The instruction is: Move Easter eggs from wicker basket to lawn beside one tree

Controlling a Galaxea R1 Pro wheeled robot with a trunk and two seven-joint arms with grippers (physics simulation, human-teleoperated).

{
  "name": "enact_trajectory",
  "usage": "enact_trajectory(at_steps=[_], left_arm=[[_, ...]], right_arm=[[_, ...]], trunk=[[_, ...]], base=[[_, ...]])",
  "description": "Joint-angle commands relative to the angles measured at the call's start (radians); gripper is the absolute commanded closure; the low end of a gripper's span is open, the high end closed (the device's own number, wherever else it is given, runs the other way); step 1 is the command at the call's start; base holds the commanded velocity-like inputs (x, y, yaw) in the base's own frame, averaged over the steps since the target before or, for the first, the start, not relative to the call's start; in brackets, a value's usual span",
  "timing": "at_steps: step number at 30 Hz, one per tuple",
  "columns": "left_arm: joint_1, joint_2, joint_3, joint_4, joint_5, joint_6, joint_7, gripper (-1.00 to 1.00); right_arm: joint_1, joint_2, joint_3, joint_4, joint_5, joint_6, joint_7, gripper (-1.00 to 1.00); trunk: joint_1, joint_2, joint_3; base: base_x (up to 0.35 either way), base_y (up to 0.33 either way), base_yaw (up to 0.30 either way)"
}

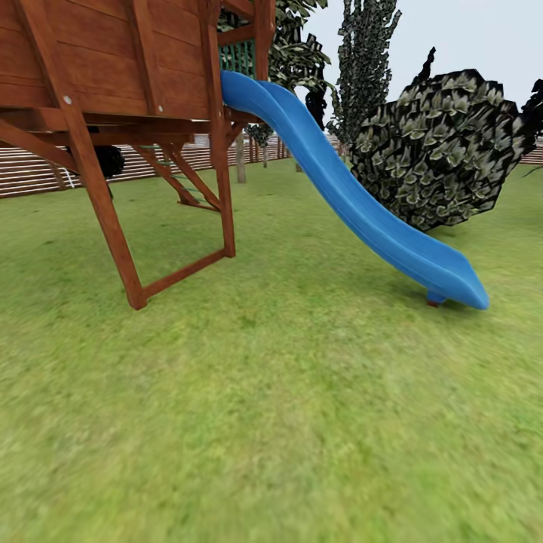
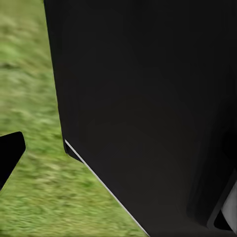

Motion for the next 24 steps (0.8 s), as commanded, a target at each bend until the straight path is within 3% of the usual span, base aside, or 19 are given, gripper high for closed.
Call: enact_trajectory(at_steps=[1, 24], left_arm=[[0.000, 0.000, 0.001, 0.000, 0.000, -0.001, -0.001, -1.00], [0.000, 0.000, 0.001, 0.000, 0.000, -0.001, -0.001, -1.00]], right_arm=[[-0.001, 0.000, 0.008, 0.000, -0.001, -0.003, 0.001, -1.00], [-0.001, 0.000, 0.008, 0.000, -0.001, -0.003, 0.002, -1.00]], trunk=[[0.001, 0.000, -0.001], [0.001, 0.000, -0.001]], base=[[0.317, 0.101, -0.070], [0.317, 0.101, -0.267]])
